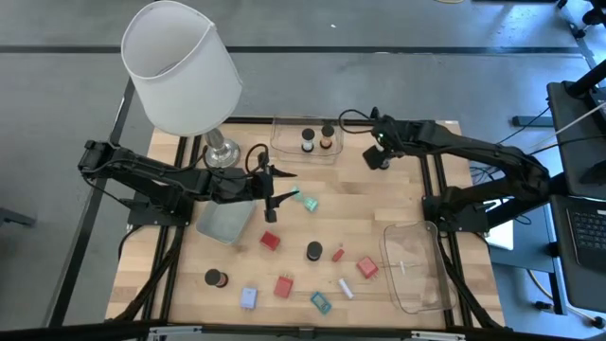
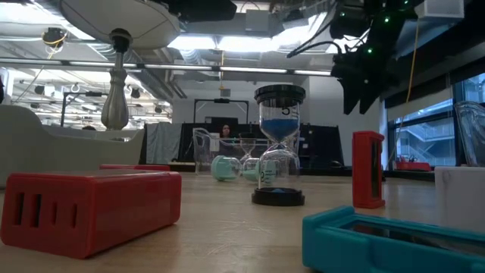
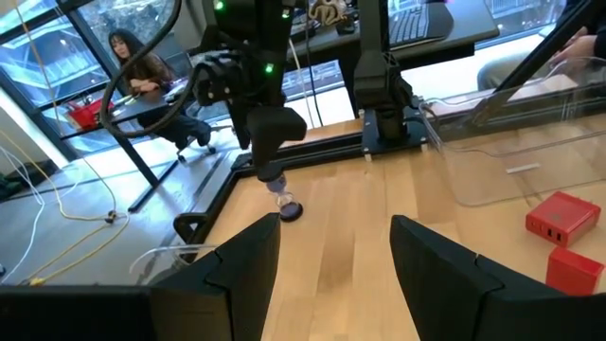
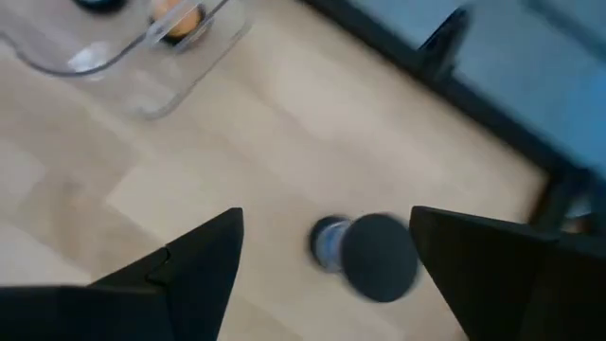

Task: Pick & Place Office items
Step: Put the purple hourglass into the top transparent bin

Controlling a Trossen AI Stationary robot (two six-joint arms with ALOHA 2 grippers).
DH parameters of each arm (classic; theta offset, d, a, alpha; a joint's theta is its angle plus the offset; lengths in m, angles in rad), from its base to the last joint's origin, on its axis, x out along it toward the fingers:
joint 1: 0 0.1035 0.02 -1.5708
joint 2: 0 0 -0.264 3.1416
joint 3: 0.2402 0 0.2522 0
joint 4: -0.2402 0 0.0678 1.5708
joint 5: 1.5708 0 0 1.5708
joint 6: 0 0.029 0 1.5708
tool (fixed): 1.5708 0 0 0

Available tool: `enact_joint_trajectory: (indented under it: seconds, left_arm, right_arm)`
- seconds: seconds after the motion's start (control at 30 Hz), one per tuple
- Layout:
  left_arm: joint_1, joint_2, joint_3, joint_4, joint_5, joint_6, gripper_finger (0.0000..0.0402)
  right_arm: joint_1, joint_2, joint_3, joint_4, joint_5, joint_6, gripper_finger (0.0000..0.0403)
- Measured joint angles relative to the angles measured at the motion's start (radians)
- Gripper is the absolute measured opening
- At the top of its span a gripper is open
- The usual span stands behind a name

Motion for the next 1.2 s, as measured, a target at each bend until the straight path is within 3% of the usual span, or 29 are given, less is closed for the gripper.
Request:
enact_joint_trajectory:
  seconds: [0.3,0.8,1.2]
  left_arm:
    - [0.000,0.000,0.000,0.000,0.001,-0.003,0.0198]
    - [0.000,0.000,0.000,-0.009,0.002,-0.002,0.0198]
    - [0.000,0.000,0.000,-0.008,0.003,0.000,0.0198]
  right_arm:
    - [-0.087,0.056,0.000,-0.074,-0.029,0.019,0.0362]
    - [-0.182,0.092,-0.072,-0.041,-0.108,-0.021,0.0362]
    - [-0.184,0.092,-0.158,0.125,-0.108,-0.062,0.0362]
